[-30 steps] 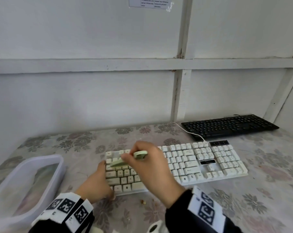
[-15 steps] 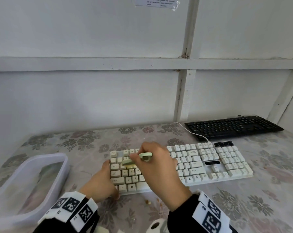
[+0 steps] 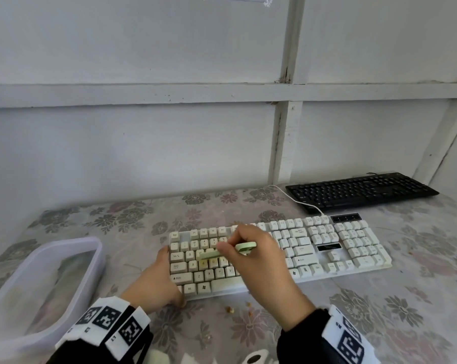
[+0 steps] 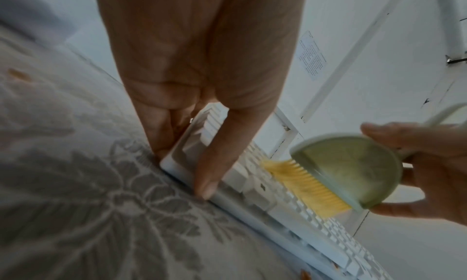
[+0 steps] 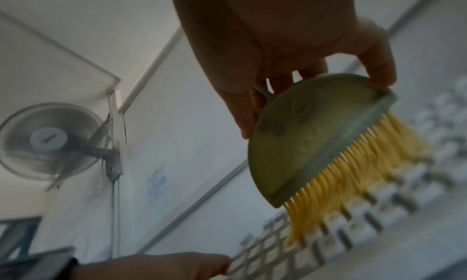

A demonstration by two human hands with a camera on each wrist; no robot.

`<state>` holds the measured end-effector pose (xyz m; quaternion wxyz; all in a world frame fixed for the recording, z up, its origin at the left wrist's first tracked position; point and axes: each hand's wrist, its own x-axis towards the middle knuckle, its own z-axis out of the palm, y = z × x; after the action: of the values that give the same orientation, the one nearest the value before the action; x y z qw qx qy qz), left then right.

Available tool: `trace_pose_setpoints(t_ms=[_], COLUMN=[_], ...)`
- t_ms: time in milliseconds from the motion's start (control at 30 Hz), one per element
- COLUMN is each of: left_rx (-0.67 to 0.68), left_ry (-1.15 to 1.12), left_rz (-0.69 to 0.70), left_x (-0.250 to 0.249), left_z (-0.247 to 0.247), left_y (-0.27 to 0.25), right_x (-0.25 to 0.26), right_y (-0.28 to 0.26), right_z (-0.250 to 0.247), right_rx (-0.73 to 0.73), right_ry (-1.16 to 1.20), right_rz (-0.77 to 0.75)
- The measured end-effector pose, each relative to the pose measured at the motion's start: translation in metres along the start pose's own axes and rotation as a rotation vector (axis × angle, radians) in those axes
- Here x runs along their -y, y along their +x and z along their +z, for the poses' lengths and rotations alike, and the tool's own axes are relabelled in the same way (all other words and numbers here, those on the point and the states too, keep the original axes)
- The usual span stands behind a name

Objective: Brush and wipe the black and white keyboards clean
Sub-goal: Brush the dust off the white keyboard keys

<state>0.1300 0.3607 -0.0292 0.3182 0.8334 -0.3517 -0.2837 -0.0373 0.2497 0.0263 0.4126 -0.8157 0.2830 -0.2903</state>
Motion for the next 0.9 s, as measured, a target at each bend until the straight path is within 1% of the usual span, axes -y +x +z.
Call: trace_pose_setpoints(t_ms=[67, 133, 167, 233, 300, 367, 433, 533, 567, 600, 700, 733, 767, 867, 900], left_rx=[-0.008, -0.011, -0.009, -0.005, -0.003, -0.003, -0.005, -0.005, -0.008, -0.010, -0.001, -0.001, -0.003, -0.007, -0.008], left_ry=[-0.001, -0.002, -0.001, -0.002, -0.004, -0.020, -0.031, -0.019, -0.021, -0.024, -0.039, -0.039, -0.039, -0.040, -0.039], left_rz=[0.004, 0.000, -0.003, -0.009, -0.014, -0.018, -0.023, -0.026, -0.026, -0.026, -0.022, -0.022, -0.023, -0.027, -0.029], left_x=[0.000, 0.000, 0.001, 0.001, 0.002, 0.003, 0.003, 0.004, 0.004, 0.004, 0.004, 0.004, 0.004, 0.004, 0.005], left_z=[0.000, 0.000, 0.001, 0.000, 0.000, 0.001, 0.001, 0.001, 0.001, 0.001, 0.001, 0.001, 0.002, 0.002, 0.002], left_y=[0.000, 0.000, 0.001, 0.001, 0.001, 0.001, 0.001, 0.002, 0.003, 0.002, 0.002, 0.002, 0.002, 0.002, 0.002], right_x=[-0.006, -0.006, -0.005, -0.005, -0.007, -0.013, -0.021, -0.023, -0.021, -0.020, -0.018, -0.020, -0.022, -0.024, -0.023], right_y=[0.004, 0.006, 0.006, 0.007, 0.005, 0.005, 0.006, 0.008, 0.008, 0.008, 0.005, 0.003, 0.003, 0.005, 0.006], right_z=[-0.010, -0.019, -0.022, -0.022, -0.018, -0.018, -0.025, -0.039, -0.041, -0.041, -0.035, -0.033, -0.033, -0.041, -0.043], right_rx=[-0.052, -0.127, -0.156, -0.139, -0.070, -0.039, -0.074, -0.215, -0.253, -0.249, -0.087, -0.061, -0.074, -0.221, -0.251], right_ry=[-0.101, -0.214, -0.218, -0.111, 0.036, 0.065, 0.000, -0.252, -0.282, -0.266, 0.014, 0.053, 0.021, -0.218, -0.235], right_rz=[0.038, 0.019, -0.004, -0.047, -0.051, -0.032, -0.009, 0.004, -0.006, -0.014, 0.002, 0.014, 0.020, 0.028, 0.020])
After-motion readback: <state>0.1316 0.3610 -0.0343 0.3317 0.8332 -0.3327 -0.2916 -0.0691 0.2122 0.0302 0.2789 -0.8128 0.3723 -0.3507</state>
